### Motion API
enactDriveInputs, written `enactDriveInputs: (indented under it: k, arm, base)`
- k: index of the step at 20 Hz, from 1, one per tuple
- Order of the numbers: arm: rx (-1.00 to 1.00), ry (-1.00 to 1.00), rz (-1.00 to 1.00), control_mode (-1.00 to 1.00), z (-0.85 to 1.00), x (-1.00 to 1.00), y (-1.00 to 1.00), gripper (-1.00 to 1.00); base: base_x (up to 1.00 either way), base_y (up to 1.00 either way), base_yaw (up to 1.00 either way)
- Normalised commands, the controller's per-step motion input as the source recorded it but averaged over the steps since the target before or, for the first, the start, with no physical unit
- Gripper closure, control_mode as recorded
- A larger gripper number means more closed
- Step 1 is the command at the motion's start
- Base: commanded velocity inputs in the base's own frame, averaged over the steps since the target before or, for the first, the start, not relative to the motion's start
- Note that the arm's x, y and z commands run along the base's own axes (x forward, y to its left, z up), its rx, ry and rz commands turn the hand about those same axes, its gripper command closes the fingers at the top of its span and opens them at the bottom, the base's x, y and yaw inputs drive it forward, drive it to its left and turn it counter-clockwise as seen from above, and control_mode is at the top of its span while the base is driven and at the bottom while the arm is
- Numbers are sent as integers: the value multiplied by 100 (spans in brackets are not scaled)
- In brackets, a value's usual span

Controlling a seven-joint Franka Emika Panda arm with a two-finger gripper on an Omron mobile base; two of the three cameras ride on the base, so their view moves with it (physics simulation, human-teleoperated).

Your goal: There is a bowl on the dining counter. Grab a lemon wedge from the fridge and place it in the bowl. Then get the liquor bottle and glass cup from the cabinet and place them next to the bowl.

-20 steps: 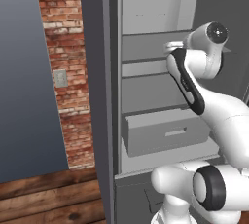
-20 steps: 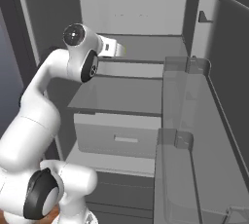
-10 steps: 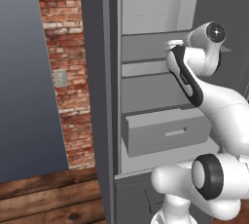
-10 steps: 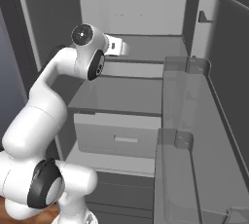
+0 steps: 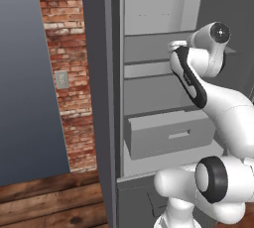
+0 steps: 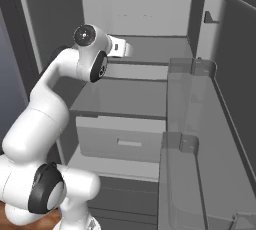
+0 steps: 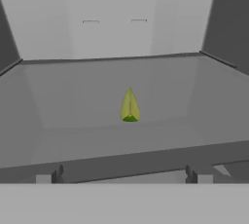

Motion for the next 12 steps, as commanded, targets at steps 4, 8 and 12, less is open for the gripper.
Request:
enactDriveInputs:
  k: [4, 8, 12]
  arm:
    - [0, 0, 0, -100, 0, 0, 0, -100]
    - [0, 0, 0, -100, 0, 7, 0, -100]
    - [0, 0, 0, -100, 0, 20, 0, -100]
  base:
    - [0, 0, 0]
    - [0, 0, 0]
    - [0, 0, 0]
